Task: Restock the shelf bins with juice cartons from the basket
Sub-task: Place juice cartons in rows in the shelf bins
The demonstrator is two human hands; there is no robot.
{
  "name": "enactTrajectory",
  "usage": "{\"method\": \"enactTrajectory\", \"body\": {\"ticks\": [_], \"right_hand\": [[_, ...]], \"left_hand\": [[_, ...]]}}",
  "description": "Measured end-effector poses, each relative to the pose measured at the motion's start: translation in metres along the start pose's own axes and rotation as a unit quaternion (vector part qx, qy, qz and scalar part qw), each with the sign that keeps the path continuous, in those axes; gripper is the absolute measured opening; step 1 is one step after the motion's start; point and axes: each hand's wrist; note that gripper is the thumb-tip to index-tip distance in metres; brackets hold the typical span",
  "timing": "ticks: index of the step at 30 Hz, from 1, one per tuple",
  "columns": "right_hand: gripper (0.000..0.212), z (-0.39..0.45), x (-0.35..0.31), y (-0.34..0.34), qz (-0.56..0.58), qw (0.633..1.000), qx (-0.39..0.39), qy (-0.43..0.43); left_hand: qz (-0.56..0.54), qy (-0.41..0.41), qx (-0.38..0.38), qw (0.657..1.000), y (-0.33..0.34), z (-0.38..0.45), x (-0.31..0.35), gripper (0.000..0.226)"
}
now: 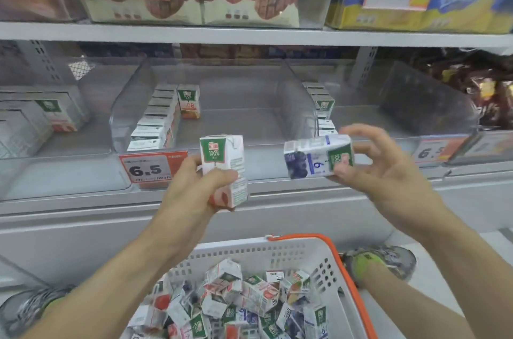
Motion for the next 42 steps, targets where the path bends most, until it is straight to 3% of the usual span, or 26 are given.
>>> {"method": "enactTrajectory", "body": {"ticks": [4, 6, 11, 13, 19, 22, 24, 27, 28, 30, 33, 38, 42], "right_hand": [[0.055, 0.045, -0.014, -0.039, -0.177, 0.969, 0.126, -0.116], [0.058, 0.080, -0.014, -0.060, -0.281, 0.941, 0.156, -0.108], [0.036, 0.160, 0.010, -0.084, -0.483, 0.872, 0.076, -0.021], [0.036, 0.179, 0.023, -0.078, -0.505, 0.862, 0.027, -0.004], [0.040, 0.210, 0.067, -0.076, -0.486, 0.874, 0.004, 0.023], [0.049, 0.210, 0.063, -0.078, -0.510, 0.860, -0.007, 0.025], [0.043, 0.199, 0.050, -0.076, -0.521, 0.852, 0.044, -0.018], [0.017, 0.151, 0.017, -0.058, -0.464, 0.868, 0.128, -0.118], [0.010, 0.131, 0.005, -0.047, -0.435, 0.883, 0.119, -0.130], [0.009, 0.093, -0.014, -0.021, -0.349, 0.931, 0.032, -0.096], [0.042, 0.058, -0.024, 0.017, -0.236, 0.962, -0.136, 0.026], [0.031, 0.047, -0.020, 0.056, -0.187, 0.972, -0.132, 0.054], [0.032, 0.048, -0.028, 0.088, -0.087, 0.981, -0.161, 0.069]], "left_hand": [[0.021, 0.042, 0.006, 0.999, 0.030, 0.014, -0.003, 0.066], [0.016, 0.047, 0.022, 0.999, 0.040, 0.020, -0.008, 0.068], [0.046, 0.070, 0.046, 0.995, 0.052, 0.034, -0.015, 0.078], [0.057, 0.074, 0.056, 0.994, 0.054, 0.038, -0.019, 0.074], [0.073, 0.064, 0.061, 0.993, 0.055, 0.043, -0.029, 0.078], [0.093, 0.062, 0.042, 0.993, 0.056, 0.044, -0.032, 0.085], [0.096, 0.069, 0.037, 0.992, 0.056, 0.042, -0.033, 0.079], [0.115, 0.091, 0.040, 0.988, 0.054, 0.034, -0.033, 0.070], [0.126, 0.099, 0.038, 0.986, 0.054, 0.031, -0.033, 0.070], [0.152, 0.121, 0.030, 0.981, 0.052, 0.026, -0.032, 0.070], [0.196, 0.156, 0.017, 0.968, 0.049, 0.017, -0.029, 0.070], [0.255, 0.200, 0.009, 0.946, 0.028, 0.000, -0.017, 0.072], [0.339, 0.270, 0.034, 0.901, -0.007, -0.009, 0.004, 0.074]]}}
Point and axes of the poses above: each hand's wrist, its own z-axis towards the middle knuckle, its own y-axis out of the palm, x = y × z, and after that the axes turned 2 degrees about z, right-handed
